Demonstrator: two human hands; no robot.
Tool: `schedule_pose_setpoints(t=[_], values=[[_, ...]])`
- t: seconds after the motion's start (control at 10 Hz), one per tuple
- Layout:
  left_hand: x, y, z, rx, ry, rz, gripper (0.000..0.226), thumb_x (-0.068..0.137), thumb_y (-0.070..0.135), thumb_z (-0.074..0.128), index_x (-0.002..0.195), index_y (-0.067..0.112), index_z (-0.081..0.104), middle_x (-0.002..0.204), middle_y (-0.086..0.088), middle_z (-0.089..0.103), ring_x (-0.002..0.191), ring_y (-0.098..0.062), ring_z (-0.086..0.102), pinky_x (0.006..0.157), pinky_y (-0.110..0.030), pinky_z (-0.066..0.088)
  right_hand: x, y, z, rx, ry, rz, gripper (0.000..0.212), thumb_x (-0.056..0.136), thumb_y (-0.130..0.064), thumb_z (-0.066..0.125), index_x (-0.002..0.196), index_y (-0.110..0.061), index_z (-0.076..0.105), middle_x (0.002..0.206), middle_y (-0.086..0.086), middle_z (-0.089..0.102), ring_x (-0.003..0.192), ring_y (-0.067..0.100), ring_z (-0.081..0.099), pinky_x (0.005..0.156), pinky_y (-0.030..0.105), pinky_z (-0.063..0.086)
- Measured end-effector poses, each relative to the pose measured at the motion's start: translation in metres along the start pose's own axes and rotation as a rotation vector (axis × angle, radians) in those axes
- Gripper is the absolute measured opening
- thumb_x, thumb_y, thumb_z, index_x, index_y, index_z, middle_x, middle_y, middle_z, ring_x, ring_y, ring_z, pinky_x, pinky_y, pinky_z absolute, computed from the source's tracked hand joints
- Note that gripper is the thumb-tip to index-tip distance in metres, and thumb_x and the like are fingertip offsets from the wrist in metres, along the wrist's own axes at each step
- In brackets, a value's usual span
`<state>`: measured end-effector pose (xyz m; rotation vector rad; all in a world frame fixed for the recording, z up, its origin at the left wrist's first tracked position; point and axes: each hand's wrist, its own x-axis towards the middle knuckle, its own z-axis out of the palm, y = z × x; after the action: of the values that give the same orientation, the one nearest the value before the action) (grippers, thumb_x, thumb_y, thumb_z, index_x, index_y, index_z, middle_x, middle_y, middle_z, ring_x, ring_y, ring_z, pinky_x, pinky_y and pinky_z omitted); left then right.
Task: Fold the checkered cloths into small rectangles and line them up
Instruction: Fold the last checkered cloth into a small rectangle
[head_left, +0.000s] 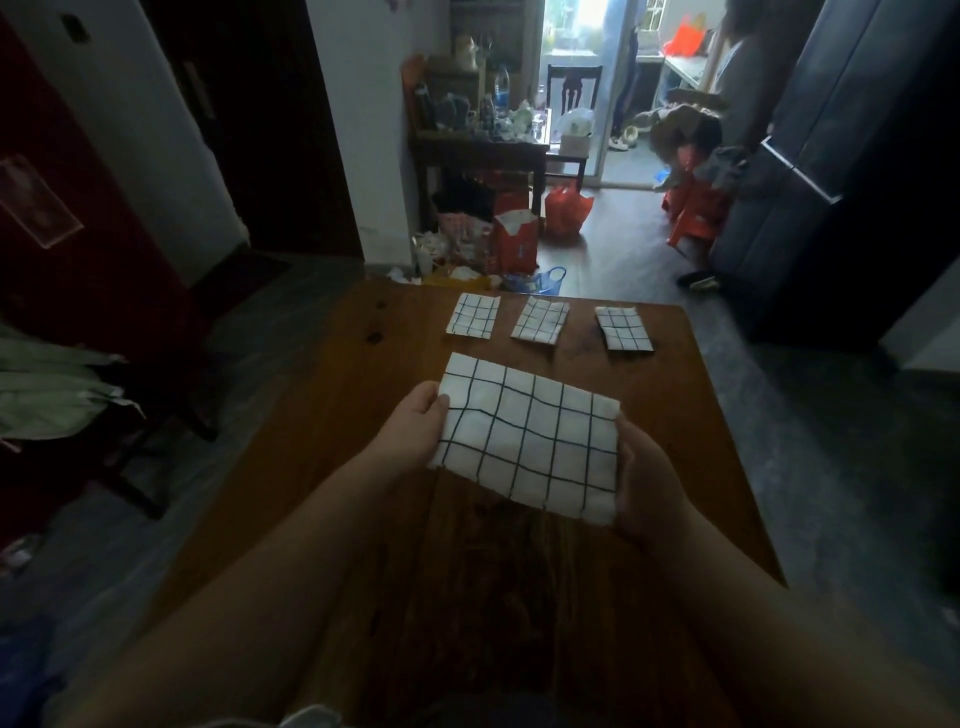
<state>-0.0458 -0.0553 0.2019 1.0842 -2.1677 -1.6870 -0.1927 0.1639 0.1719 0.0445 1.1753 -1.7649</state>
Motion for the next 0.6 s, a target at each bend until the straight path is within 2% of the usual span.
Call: schedule_pose_setpoints(t=[0.1,0.2,0.3,0.4,0.5,0.6], values=[[0.004,-0.004,-0.002,0.011,0.021,0.025,0.018,0.109,0.031,0.041,0.110,0.029,0.058,0.109,-0.009,0.067,0.099,-0.030,0.069,0.083,-0.044,0.061,0.000,0.009,0.004,0.018,-0.023,0.054,0.047,0.103,-0.039,0.042,0.143,-0.018,0.054,0.136,0.020,0.063,0.125,0.047,0.057,0.101,0.070,0.043],[0.009,-0.007,-0.005,0.057,0.049,0.040,0.019,0.109,0.031,0.041,0.116,0.024,0.058,0.107,-0.004,0.067,0.090,-0.020,0.068,0.066,-0.031,0.054,0.009,0.010,0.004,-0.059,0.009,0.011,0.045,0.098,-0.016,0.050,0.143,-0.021,0.048,0.134,0.022,0.061,0.119,0.046,0.060,0.089,0.064,0.052],[0.013,-0.009,-0.009,0.144,0.085,0.062,0.017,0.109,0.030,0.044,0.111,0.022,0.059,0.102,-0.005,0.065,0.085,-0.017,0.065,0.066,-0.029,0.052,0.011,0.005,0.008,-0.149,0.037,-0.056,0.053,0.094,-0.003,0.055,0.142,-0.025,0.047,0.134,0.019,0.059,0.117,0.046,0.061,0.086,0.064,0.054],[0.013,-0.007,-0.015,0.130,0.105,0.108,0.016,0.108,0.030,0.046,0.108,0.023,0.061,0.102,-0.006,0.068,0.089,-0.022,0.068,0.071,-0.031,0.056,0.013,0.001,0.006,-0.127,0.055,-0.049,0.049,0.092,0.002,0.054,0.134,-0.022,0.053,0.134,0.019,0.057,0.118,0.046,0.059,0.092,0.066,0.052],[0.007,0.006,-0.028,0.086,0.064,0.233,0.019,0.108,0.031,0.045,0.107,0.027,0.063,0.098,-0.005,0.070,0.083,-0.017,0.069,0.068,-0.028,0.057,0.001,-0.007,0.016,-0.138,-0.089,-0.099,0.044,0.094,-0.002,0.045,0.137,-0.007,0.052,0.139,0.033,0.049,0.121,0.054,0.053,0.096,0.063,0.049],[0.004,0.026,-0.045,0.119,-0.018,0.339,0.022,0.109,0.031,0.044,0.111,0.029,0.065,0.101,-0.003,0.070,0.083,-0.010,0.067,0.074,-0.029,0.057,-0.006,-0.019,0.005,-0.328,-0.099,-0.349,0.031,0.101,0.003,0.043,0.127,0.000,0.059,0.107,0.023,0.063,0.105,0.046,0.058,0.093,0.031,0.054]])
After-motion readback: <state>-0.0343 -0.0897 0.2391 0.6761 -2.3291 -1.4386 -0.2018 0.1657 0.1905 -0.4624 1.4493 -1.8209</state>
